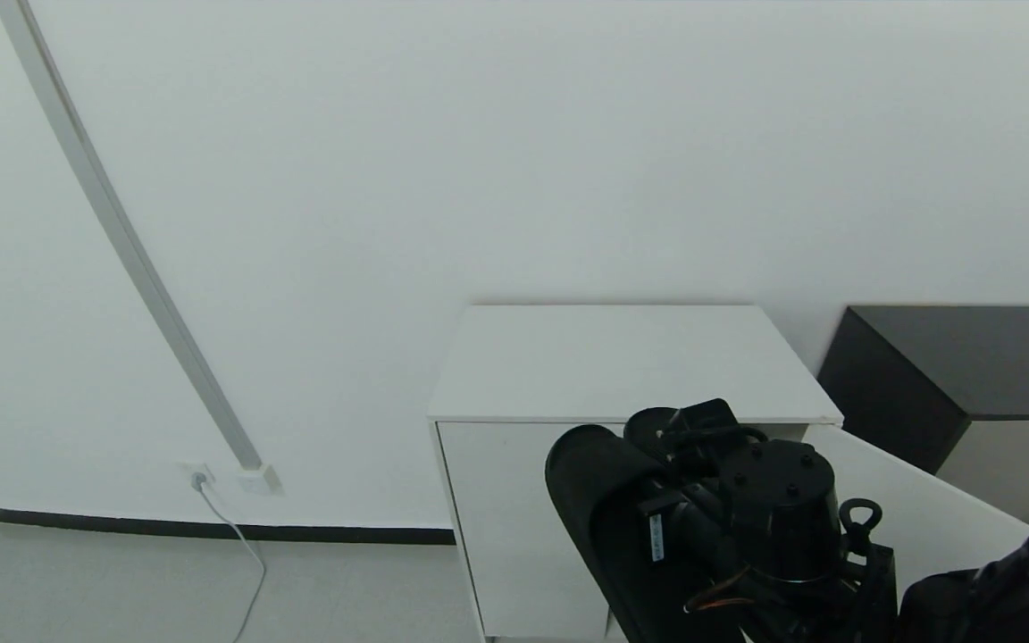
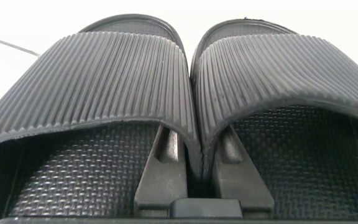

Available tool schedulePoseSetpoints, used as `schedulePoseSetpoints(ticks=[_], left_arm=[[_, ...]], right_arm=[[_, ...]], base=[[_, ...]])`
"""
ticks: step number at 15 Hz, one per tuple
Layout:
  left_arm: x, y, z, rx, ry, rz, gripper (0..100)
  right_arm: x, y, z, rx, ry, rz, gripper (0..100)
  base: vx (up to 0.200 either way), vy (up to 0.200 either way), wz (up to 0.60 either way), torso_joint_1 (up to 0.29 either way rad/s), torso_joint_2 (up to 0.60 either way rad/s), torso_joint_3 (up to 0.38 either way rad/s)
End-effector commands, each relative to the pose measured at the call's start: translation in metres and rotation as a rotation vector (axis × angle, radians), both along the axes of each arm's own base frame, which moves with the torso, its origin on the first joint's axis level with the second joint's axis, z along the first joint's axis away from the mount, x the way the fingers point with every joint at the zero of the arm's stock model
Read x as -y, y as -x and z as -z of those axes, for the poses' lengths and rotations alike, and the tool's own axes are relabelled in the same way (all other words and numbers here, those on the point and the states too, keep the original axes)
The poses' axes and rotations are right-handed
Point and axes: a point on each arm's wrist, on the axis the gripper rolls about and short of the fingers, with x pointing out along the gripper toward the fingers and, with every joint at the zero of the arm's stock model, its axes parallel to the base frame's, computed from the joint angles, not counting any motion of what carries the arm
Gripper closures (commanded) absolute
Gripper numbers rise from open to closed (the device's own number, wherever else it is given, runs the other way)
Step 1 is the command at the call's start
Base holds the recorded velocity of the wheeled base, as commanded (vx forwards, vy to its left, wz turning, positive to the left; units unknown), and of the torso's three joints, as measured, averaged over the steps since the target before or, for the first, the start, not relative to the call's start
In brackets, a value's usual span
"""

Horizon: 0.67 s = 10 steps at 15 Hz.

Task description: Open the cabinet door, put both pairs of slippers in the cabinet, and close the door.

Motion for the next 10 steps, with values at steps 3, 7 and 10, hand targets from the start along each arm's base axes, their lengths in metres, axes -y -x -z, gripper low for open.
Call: schedulePoseSetpoints(ticks=[3,7,10], left_arm=[[0.0000,-0.0001,0.0000,-0.001,0.000,0.000,100],[0.0000,-0.0001,0.0000,-0.001,0.000,-0.002,100],[0.0000,-0.0001,0.0000,-0.001,0.000,-0.002,100]], right_arm=[[-0.0004,0.0005,0.0004,0.000,0.001,-0.002,100],[0.0001,0.0002,0.0001,0.004,-0.003,0.001,100],[0.0003,-0.0003,0.0006,0.003,0.000,0.004,100]], base=[[0.000,-0.200,0.00,0.002,0.01,0.004],[0.000,-0.050,0.00,0.001,0.00,-0.001],[0.000,0.000,0.00,0.000,0.00,0.000]])
